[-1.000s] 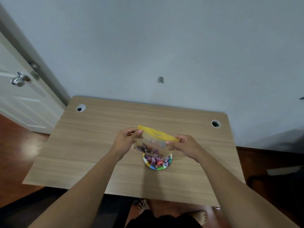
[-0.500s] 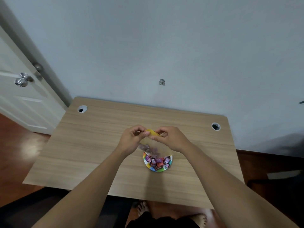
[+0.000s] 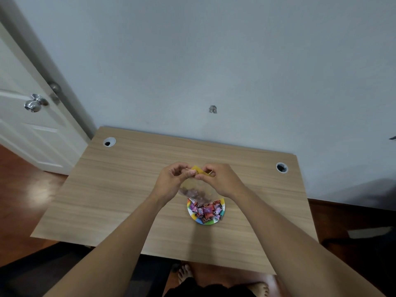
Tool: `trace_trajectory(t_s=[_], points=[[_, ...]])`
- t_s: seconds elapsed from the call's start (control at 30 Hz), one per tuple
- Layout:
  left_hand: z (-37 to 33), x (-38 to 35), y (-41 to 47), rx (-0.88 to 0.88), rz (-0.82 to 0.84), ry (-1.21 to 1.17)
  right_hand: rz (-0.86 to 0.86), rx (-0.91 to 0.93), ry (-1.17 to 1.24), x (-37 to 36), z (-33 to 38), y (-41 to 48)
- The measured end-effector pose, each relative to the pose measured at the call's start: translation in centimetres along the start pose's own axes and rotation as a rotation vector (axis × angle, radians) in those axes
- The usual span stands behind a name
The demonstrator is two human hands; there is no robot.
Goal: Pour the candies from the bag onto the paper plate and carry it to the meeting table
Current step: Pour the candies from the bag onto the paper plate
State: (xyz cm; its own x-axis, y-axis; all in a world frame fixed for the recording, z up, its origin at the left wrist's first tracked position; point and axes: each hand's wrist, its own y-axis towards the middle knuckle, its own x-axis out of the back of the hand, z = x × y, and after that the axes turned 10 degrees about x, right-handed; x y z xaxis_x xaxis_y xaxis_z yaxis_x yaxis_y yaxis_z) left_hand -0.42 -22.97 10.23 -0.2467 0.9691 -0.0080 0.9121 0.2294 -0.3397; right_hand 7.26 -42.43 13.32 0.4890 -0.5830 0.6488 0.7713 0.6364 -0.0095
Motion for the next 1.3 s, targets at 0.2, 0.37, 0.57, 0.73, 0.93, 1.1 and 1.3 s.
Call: trace_trajectory(t_s=[0.2, 0.37, 0.57, 0.73, 0.93, 1.1, 1.3], points=[[-0.1, -0.1, -0.2, -0.052, -0.063, 0.094, -0.001, 0.008, 0.013, -0.1, 0.2, -0.1], [0.1, -0.6, -0.4, -0.078, -0.142, 0.146, -0.011, 0.029, -0.01, -0.5, 0.6, 0.0], [0.0, -0.8, -0.4, -0.066, -0.171, 0.123, -0.052, 0.0, -0.016, -0.5, 0.5, -0.1], [-0.1, -0.8, -0.7, -0.054, -0.14, 0.116, -0.079, -0.009, 0.023, -0.4, 0.9, -0.4], [0.1, -1.1, -0.9, -0.046, -0.174, 0.137, -0.059, 0.014, 0.008, -0.6, 1.1, -0.8], [0.0, -1.8, -1.0, -0.034, -0.233, 0.154, -0.077, 0.025, -0.066, -1.0, 1.5, -0.7], [-0.9, -1.5, -0.4, -0.015, -0.299, 0.159, -0.095, 0.041, -0.104, -0.9, 1.5, -0.2]])
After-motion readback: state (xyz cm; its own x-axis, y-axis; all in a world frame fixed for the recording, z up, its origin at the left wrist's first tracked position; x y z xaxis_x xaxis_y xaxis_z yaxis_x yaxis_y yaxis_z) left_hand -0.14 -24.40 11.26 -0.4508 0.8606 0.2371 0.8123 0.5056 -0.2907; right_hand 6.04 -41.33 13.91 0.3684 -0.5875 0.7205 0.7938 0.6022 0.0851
